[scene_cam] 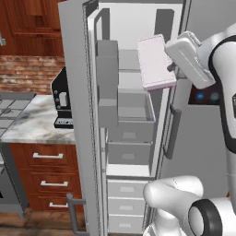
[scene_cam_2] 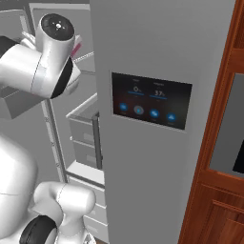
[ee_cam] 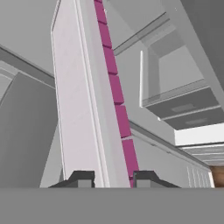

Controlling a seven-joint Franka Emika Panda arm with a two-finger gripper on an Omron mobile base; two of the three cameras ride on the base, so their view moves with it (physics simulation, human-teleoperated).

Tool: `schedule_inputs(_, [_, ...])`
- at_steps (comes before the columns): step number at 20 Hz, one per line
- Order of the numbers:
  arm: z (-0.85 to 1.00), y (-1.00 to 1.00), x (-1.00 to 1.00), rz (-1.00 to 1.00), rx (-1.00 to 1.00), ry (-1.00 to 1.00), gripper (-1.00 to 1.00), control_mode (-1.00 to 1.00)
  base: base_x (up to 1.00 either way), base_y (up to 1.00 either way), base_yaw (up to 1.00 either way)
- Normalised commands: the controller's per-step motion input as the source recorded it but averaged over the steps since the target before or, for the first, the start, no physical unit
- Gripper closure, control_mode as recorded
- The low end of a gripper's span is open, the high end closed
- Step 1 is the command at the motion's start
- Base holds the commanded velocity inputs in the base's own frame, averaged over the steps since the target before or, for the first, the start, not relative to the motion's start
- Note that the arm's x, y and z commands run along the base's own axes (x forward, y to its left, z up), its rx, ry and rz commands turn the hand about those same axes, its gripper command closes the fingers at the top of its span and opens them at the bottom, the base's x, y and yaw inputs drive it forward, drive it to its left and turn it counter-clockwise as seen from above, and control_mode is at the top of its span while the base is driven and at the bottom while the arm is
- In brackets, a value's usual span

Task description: The ice cube tray has been filled with water. Take the tray and place it in the freezer to make ice. Close the freezer door after placing the tray.

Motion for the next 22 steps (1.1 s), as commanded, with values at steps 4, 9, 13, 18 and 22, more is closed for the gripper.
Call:
schedule_inputs(4, [0.02,0.00,0.31,0.00,0.00,0.00,1.00,-1.00,0.00,0.00,0.00])
schedule_inputs(9, [0.04,0.00,0.32,0.00,0.00,0.00,1.00,-1.00,0.00,0.00,0.00])
schedule_inputs(13, [0.00,0.00,0.44,0.00,0.00,0.02,1.00,-1.00,0.00,0.00,0.00])
schedule_inputs(18, [0.00,0.00,0.54,0.00,-0.02,0.00,1.00,-1.00,0.00,0.00,0.00])
schedule_inputs(22, [0.00,0.00,0.53,0.00,0.00,0.00,1.00,-1.00,0.00,0.00,0.00])
